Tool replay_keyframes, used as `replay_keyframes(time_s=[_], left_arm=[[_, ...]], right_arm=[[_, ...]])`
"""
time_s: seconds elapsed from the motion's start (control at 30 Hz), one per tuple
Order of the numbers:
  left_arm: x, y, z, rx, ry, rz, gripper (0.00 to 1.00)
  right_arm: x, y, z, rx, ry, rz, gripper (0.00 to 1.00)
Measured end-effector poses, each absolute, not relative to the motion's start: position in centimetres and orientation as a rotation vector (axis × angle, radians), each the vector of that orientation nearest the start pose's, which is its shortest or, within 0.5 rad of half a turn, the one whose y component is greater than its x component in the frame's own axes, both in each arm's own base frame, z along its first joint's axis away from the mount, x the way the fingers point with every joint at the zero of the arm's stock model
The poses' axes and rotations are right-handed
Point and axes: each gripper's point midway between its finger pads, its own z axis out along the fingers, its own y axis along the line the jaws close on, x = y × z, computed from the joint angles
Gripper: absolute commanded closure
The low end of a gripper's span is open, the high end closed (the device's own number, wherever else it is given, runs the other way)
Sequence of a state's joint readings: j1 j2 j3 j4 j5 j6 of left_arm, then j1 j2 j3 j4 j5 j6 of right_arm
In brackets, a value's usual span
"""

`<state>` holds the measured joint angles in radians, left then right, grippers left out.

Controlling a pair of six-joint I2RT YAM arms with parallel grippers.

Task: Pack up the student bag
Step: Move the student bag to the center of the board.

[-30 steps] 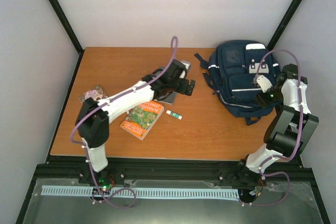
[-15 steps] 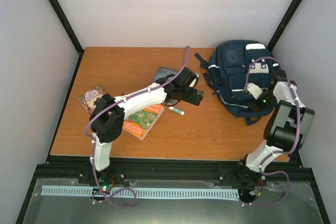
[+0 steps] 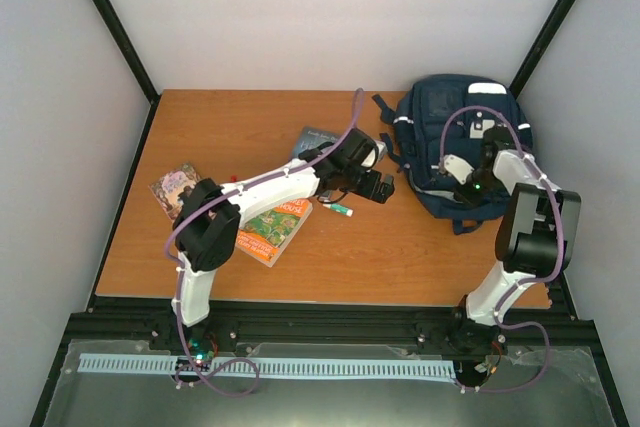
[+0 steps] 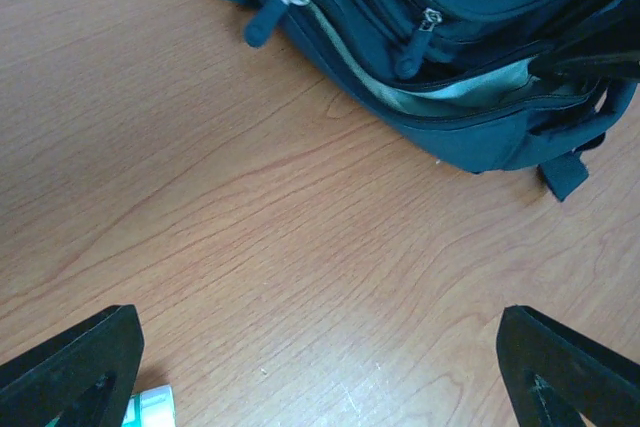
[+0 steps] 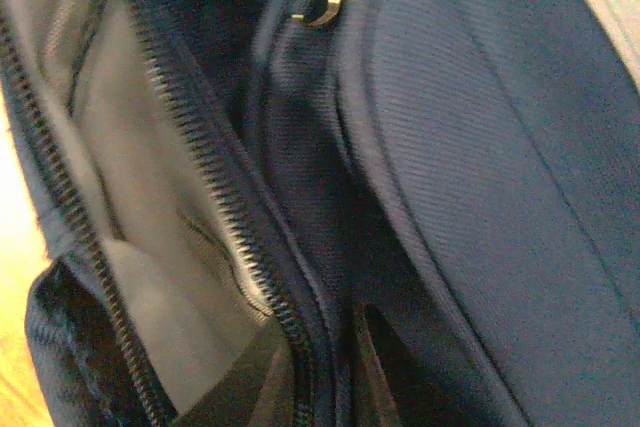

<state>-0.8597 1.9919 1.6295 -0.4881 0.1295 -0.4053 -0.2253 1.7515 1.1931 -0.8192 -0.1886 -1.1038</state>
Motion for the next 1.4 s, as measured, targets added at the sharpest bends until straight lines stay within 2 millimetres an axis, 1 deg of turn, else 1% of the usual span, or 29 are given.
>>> replay_keyframes(time_s=[0.17,0.3,0.4,0.47,0.53,0.63,0.73,0.8,0.83,0.87,0.9,0.93,0.97,1.03,1.1,1.2,1.23,1.3,1.37,1.4], left_arm=[[33.9,-42.6,12.7,0.592,2.493,-0.701,0.01],[34.1,-42.5,11.3,0.515,2.542,-0.696,0.02],[34.5,-42.2,10.4,0.423,2.584,-0.712,0.03],[34.8,-42.0,9.6,0.361,2.613,-0.733,0.03],[35.2,-41.3,8.7,0.296,2.642,-0.750,0.03],[36.0,-39.8,7.5,0.207,2.678,-0.751,0.02],[36.7,-38.7,7.0,0.165,2.690,-0.740,0.00],[37.1,-38.3,7.1,0.154,2.686,-0.736,0.00],[37.2,-38.2,7.1,0.156,2.684,-0.732,0.00],[37.2,-38.2,7.0,0.165,2.684,-0.727,0.00],[37.2,-38.1,7.0,0.183,2.684,-0.721,0.00],[37.1,-38.1,7.0,0.198,2.683,-0.716,0.00],[37.1,-38.0,7.1,0.220,2.681,-0.705,0.00],[37.2,-37.9,7.4,0.258,2.677,-0.680,0.00],[37.5,-37.6,7.9,0.291,2.665,-0.649,0.00],[38.1,-36.2,8.9,0.304,2.649,-0.591,0.00],[38.6,-35.4,9.3,0.294,2.643,-0.565,0.00],[39.6,-33.9,10.0,0.262,2.635,-0.529,0.00],[40.9,-31.8,10.6,0.216,2.631,-0.495,0.00],[41.6,-30.6,10.8,0.188,2.631,-0.479,0.00]], right_arm=[[35.7,-1.2,5.6,-1.327,2.518,0.049,0.94],[35.0,1.9,6.5,-1.399,2.444,0.050,0.96],[33.7,4.4,7.3,-1.465,2.385,0.058,0.96],[33.0,5.7,8.0,-1.499,2.344,0.059,0.96],[31.7,6.9,8.5,-1.538,2.299,0.066,0.96],[29.4,7.7,8.6,-1.595,2.262,0.079,0.96],[26.8,7.4,7.9,-1.650,2.272,0.095,0.94],[25.4,7.0,7.3,-1.683,2.286,0.098,0.89],[24.7,6.8,7.2,-1.698,2.293,0.100,0.84],[24.2,6.7,7.1,-1.710,2.297,0.104,0.77],[23.8,6.7,7.2,-1.722,2.297,0.110,0.66],[23.6,6.7,7.4,-1.719,2.300,0.117,0.57],[23.2,6.9,7.7,-1.730,2.296,0.139,0.51],[23.0,7.4,8.8,-1.720,2.295,0.190,0.42],[23.5,8.3,10.9,-1.691,2.266,0.242,0.37],[25.5,10.1,15.4,-1.596,2.180,0.292,0.35],[26.3,10.7,17.0,-1.550,2.147,0.310,0.35],[27.4,11.8,19.2,-1.467,2.110,0.352,0.35],[28.5,12.8,20.5,-1.370,2.108,0.421,0.35],[29.1,13.1,20.8,-1.322,2.120,0.457,0.35]])
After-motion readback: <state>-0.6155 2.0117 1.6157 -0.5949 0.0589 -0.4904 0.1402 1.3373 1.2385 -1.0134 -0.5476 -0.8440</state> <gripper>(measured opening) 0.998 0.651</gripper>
